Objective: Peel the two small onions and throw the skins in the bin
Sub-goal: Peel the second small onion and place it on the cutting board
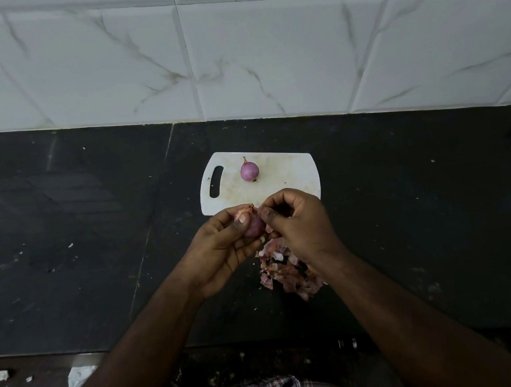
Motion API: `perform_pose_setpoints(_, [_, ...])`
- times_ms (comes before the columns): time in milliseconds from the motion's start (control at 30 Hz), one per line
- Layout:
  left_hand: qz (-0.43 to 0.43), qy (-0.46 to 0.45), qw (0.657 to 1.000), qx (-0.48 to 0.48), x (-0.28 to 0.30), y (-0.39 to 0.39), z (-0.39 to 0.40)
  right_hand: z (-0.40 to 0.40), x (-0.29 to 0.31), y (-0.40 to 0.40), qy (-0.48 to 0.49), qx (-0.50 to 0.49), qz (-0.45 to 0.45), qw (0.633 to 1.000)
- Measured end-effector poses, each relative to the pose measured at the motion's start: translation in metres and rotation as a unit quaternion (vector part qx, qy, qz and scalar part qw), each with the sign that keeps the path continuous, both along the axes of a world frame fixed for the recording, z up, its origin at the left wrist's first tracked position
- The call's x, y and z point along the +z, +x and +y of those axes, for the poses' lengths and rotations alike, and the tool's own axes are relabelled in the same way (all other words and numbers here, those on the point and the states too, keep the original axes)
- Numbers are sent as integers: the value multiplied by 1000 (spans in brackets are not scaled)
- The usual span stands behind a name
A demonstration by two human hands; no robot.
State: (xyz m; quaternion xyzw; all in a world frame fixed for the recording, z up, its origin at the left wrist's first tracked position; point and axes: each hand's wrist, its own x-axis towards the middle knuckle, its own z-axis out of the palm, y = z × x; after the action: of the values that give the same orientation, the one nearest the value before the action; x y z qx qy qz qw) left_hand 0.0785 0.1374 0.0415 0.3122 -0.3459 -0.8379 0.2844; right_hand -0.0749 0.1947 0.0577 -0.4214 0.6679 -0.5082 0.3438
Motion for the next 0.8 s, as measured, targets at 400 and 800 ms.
perform_pose_setpoints(400, [7, 33, 999, 31, -2, -2, -1, 2, -4, -2, -21, -9, -52, 998])
perform_pose_setpoints(800, [-4, 19, 999, 26, -3, -5, -1, -2, -1, -9, -33, 23, 20, 999])
